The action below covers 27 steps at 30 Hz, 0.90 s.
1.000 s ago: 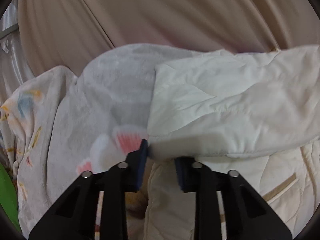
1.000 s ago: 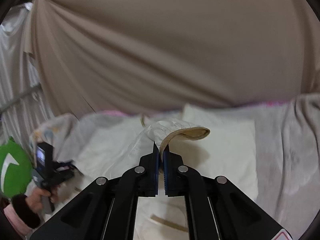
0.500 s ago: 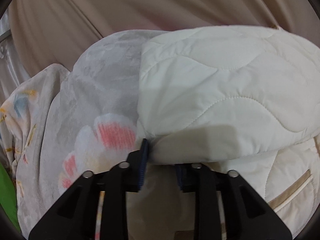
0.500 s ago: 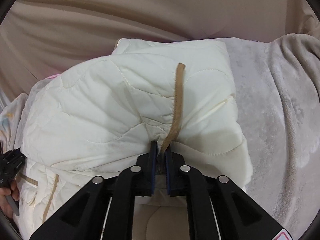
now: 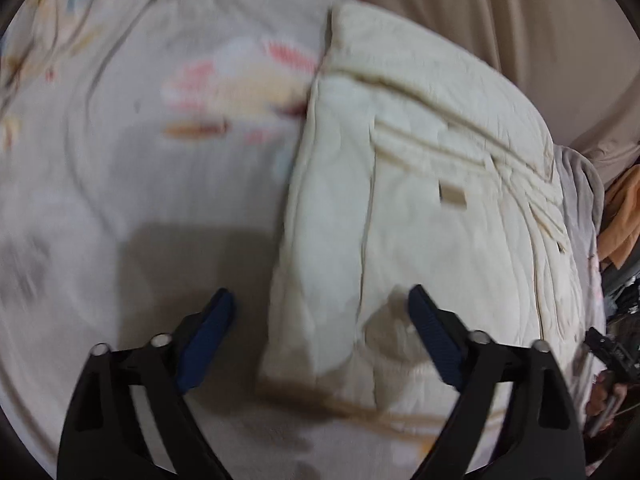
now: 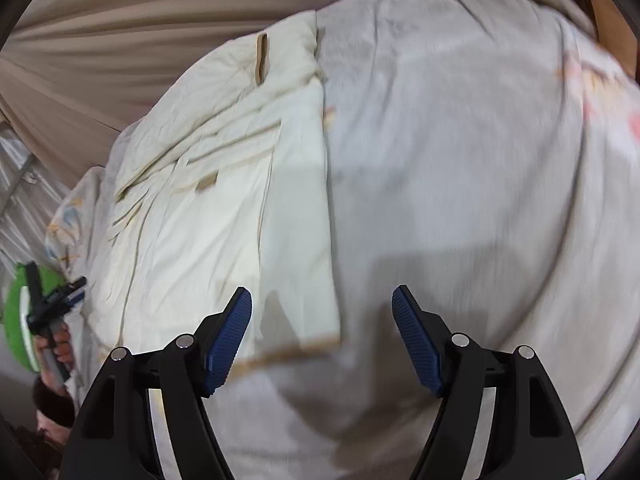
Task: Fold large clothes
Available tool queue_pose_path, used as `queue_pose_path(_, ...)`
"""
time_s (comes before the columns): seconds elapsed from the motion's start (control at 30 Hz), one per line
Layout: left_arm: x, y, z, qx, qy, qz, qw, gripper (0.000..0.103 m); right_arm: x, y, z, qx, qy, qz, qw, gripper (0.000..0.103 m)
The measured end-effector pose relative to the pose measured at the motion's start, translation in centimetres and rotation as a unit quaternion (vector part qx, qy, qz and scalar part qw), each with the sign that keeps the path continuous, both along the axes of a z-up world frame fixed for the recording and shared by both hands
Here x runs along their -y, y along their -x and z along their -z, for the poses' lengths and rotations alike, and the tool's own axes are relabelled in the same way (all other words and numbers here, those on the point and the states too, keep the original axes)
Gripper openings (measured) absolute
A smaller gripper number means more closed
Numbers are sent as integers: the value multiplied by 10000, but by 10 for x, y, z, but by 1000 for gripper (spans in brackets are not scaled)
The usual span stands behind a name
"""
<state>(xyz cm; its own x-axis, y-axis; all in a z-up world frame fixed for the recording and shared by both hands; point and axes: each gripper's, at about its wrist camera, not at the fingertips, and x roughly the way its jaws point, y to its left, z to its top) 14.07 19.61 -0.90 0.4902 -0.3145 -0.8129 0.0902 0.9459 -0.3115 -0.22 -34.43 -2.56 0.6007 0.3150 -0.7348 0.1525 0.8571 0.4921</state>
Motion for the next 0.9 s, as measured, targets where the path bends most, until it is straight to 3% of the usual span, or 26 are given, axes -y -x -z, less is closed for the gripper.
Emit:
queue_pose_path(0.07, 10, 12, -3, 261, -271, 23, 9993, 58, -7, -1, 2, 199, 127, 111, 9997, 69)
queue_pose_path(0.1, 15, 15, -6, 240, -217, 142, 9994, 37, -9, -2, 2, 212, 252, 68, 9994, 43)
queue_pose_path(0.13, 17, 18, -10, 224, -164, 120, 9995, 21, -16, -6, 1, 163, 246, -49, 9996, 9)
queue_pose_path(0.23, 19, 38, -34, 545, -433, 98, 9975, 9, -32, 12, -24, 488, 465, 39, 9977, 6)
queue_pose_path(0.33, 8, 69, -54, 710, -339, 260, 9966, 8, -40, 50, -58, 1015, 548, 2, 9933, 5)
queue_pose_path(0.43, -3, 114, -61, 667, -404, 502, 9957, 8, -43, 100, -77, 1170, 593, -59, 9913, 5)
queue_pose_path(0.57, -13, 180, -43, 363, -494, 757, 9952, 9, -45, 171, -63, 733, 677, -89, 9950, 5)
queue_pose_path(0.67, -26, 214, -17, 132, -410, 672, 9968, 13, -48, 205, -25, 84, 631, -120, 9979, 6)
queue_pose_path(0.73, -31, 226, -10, 232, -469, 576, 9970, 18, -50, 214, 1, -315, 638, -178, 9973, 7)
queue_pose_path(0.87, -34, 235, -28, 576, -363, 492, 9965, 22, -42, 218, -3, -259, 470, -140, 9985, 14)
queue_pose_path(0.9, -36, 236, -37, 708, -344, 470, 9958, 29, -40, 219, -12, -183, 566, -86, 9982, 18)
